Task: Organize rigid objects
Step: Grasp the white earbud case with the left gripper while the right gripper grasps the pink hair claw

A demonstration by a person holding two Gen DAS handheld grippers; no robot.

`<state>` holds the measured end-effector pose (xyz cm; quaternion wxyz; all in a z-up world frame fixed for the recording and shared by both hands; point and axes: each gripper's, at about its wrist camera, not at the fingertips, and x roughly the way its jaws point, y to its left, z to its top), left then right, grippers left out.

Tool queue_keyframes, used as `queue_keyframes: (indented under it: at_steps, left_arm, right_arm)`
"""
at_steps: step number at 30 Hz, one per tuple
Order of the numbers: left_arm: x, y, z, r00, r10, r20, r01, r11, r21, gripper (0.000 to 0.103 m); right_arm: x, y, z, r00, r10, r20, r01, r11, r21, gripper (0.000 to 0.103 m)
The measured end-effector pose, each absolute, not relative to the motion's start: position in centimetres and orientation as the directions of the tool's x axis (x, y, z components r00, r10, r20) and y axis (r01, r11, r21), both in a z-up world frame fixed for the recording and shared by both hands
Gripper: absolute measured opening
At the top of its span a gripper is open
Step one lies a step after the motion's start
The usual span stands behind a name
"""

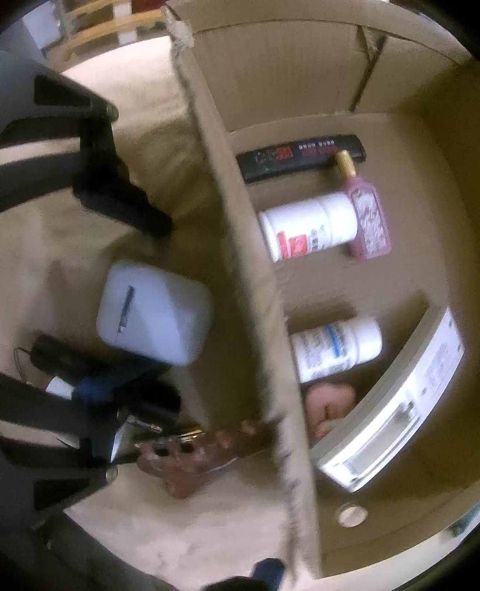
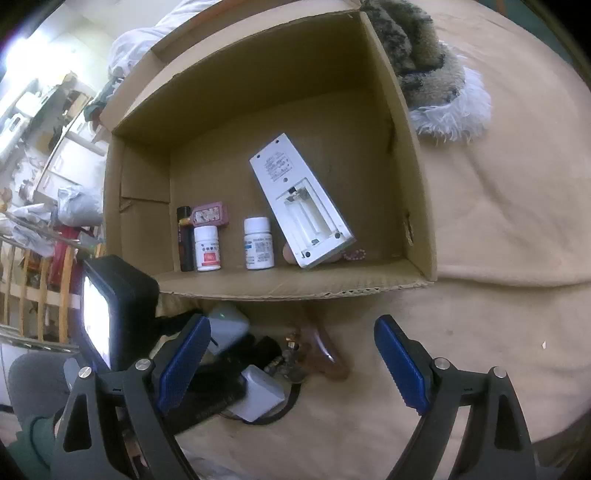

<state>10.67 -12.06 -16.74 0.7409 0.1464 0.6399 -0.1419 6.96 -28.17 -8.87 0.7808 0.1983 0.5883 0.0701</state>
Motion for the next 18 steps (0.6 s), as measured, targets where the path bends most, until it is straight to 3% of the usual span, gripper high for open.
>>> queue_keyframes:
  at_steps: [1,13,18]
  left_arm:
    - [10.7,-12.2,-16.5,0.15,-0.023,-0.988,0.401,0.915,0.039,0.04]
    - [10.9,-6.7,-14.4,0.141,-0.06,-0.988,0.178,0.983,-0.034,0.04]
    - [12.1,-6.3,-14.5,0.129,-0.047,-0.991,0.144,0.989,-0.028,0.04]
  right_arm:
    - [7.0,-28.2,-8.9,0.298,0.342,-0.891,0.126,0.911,0.392,0.096]
    - [7.1,-30.3,-11.3,0.236,0.406,-0.883,0.232,0.858,0.457,0.096]
    - [8.0,-29.7,-12.8,0.183,0.377,-0.908,0.239,0.879,0.414,0.076]
